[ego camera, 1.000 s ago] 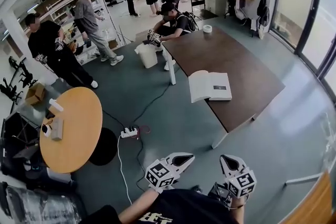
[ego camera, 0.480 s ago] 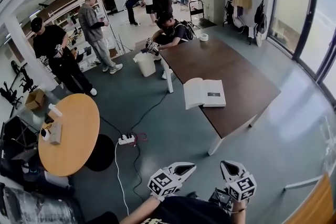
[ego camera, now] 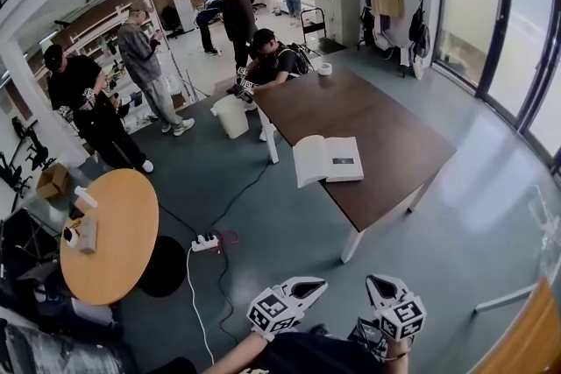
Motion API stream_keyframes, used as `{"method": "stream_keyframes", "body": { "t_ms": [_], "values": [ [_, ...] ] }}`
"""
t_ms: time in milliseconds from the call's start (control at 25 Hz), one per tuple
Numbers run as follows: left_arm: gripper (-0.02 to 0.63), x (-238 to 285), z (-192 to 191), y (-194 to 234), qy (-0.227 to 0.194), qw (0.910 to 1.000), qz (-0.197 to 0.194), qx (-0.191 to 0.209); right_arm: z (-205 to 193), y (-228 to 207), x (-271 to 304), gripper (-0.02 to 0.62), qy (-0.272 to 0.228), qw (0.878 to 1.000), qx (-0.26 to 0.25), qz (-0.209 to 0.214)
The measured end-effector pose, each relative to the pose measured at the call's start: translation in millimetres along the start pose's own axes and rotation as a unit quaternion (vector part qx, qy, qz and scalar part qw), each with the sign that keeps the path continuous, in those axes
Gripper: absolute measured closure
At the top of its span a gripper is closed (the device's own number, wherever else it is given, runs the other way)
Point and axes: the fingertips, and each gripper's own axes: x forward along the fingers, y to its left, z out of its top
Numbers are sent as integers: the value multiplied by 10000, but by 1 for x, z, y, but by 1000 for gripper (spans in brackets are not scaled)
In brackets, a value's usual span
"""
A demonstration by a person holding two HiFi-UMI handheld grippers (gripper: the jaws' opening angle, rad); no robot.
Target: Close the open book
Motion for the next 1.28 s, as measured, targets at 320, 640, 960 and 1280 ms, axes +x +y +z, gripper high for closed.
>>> {"method": "stream_keyframes", "body": {
  "t_ms": [320,640,960,1280],
  "values": [
    [600,-6,-5,-7,-2,10000,46,-30,-2,4,-4,607,-52,10000,41,54],
    [600,-20,-20,-12,17,9998,97,-146,-13,22,-4,607,59,9999,63,128],
    [600,-13,-22,-12,-1,9998,-76,-171,-18,23,-6,607,85,9999,90,3],
    [600,2,-20,-8,-1,9995,-315,-91,-16,12,-9,607,22,9997,108,-232]
  ]
}}
